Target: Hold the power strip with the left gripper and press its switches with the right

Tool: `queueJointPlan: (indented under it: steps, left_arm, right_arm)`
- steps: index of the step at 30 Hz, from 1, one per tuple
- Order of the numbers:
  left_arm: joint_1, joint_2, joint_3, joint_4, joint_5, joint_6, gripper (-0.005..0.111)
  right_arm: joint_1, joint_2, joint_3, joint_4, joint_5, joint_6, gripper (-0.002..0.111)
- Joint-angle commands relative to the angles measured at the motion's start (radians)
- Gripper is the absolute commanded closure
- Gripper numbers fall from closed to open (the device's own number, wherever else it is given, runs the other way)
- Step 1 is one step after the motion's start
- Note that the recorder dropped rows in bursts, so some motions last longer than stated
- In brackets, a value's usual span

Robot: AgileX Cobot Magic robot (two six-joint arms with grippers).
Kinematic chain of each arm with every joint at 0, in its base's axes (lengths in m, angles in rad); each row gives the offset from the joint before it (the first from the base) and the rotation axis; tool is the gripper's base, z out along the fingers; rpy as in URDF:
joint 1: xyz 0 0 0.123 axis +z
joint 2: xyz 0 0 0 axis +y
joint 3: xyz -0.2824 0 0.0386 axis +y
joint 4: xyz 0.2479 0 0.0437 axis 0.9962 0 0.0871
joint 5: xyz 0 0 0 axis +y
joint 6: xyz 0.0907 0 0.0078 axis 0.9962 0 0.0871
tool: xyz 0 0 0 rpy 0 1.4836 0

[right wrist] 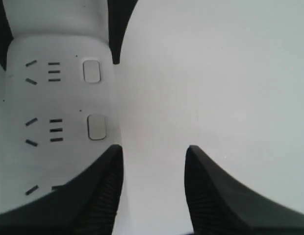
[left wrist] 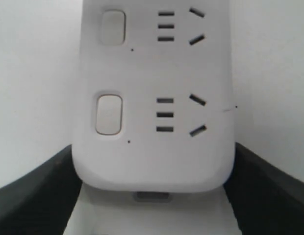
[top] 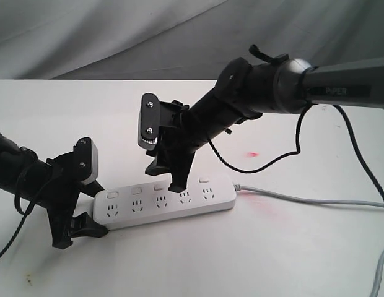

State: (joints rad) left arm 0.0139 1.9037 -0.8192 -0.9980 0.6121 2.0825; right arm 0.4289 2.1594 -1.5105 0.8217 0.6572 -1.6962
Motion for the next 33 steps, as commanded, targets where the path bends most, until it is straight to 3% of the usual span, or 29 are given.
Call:
queueJointPlan:
  steps: [1,33]
  left_arm:
    - [-0.002,0.003,-0.001,0.013,-0.033,0.010,0.056]
    - [-0.002,0.003,-0.001,0.013,-0.033,0.010,0.056]
  right_arm:
    - [-0.002,0.002,0.058,0.007,-0.067,-0.002,0.070]
    - [0.000,0.066,0.071,0.014,-0.035,-0.002,0.070]
